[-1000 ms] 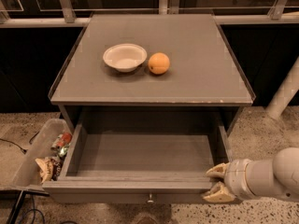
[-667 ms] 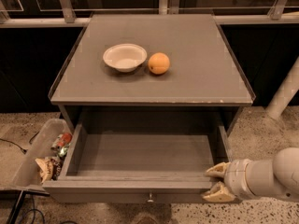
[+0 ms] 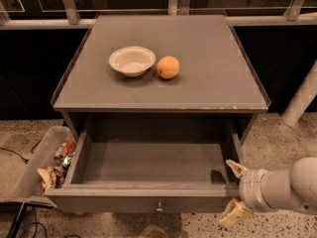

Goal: Open top drawer

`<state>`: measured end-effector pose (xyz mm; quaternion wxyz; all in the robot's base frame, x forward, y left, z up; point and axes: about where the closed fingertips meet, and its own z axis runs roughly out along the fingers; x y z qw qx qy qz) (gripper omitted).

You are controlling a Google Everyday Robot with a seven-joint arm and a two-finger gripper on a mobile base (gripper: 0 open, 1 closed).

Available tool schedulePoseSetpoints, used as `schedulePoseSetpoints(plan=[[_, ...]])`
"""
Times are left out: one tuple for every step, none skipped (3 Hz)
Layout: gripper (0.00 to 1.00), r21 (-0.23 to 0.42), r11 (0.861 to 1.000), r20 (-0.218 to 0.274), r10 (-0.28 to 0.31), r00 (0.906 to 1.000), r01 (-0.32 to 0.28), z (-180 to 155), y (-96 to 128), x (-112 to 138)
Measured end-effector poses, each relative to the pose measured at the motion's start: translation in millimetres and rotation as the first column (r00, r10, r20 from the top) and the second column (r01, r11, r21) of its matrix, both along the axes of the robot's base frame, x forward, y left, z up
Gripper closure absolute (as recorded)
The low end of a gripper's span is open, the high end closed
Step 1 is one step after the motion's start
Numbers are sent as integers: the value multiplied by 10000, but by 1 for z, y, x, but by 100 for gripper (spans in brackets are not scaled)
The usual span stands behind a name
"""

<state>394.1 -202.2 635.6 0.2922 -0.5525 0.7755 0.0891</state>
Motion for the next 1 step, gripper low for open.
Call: schedulePoseSetpoints(plan=[[0, 0, 10000, 0, 0, 10000, 0, 0, 0, 0]])
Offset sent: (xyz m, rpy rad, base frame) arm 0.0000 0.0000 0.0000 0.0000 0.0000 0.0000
